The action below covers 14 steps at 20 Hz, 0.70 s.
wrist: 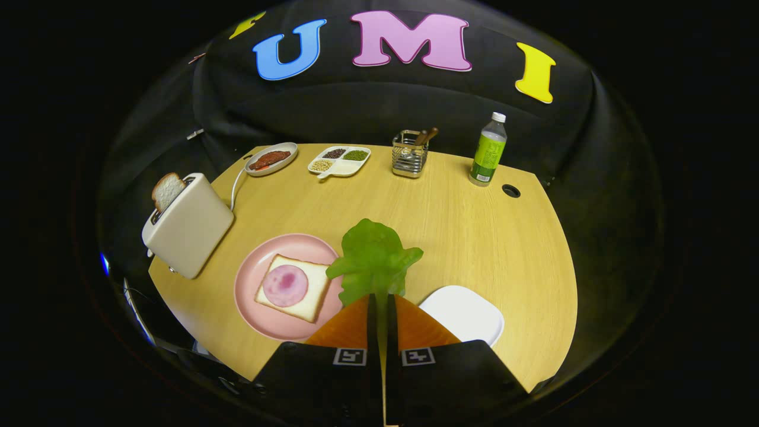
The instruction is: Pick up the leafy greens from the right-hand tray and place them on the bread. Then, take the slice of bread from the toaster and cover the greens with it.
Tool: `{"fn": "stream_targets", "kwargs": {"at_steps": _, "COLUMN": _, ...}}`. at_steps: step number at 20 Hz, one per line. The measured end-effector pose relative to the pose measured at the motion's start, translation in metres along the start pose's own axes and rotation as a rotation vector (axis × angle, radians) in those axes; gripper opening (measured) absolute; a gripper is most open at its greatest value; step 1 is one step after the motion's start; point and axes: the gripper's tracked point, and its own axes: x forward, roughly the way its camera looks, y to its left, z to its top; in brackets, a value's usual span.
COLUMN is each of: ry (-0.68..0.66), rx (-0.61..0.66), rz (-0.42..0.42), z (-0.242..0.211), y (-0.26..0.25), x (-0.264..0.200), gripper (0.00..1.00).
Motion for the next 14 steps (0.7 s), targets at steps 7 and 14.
{"fn": "stream_targets", "kwargs": {"at_steps": 7, "ry": 0.030, "rx": -0.004, "rz": 0.030, "z": 0.004, "y": 0.065, "x": 0.012, "gripper": 0.07}}
{"fn": "stream_targets", "kwargs": {"at_steps": 14, "ry": 0.060, "rx": -0.001, "rz": 0.022, "z": -0.008, "y": 0.111, "x": 0.047, "gripper": 0.07}}
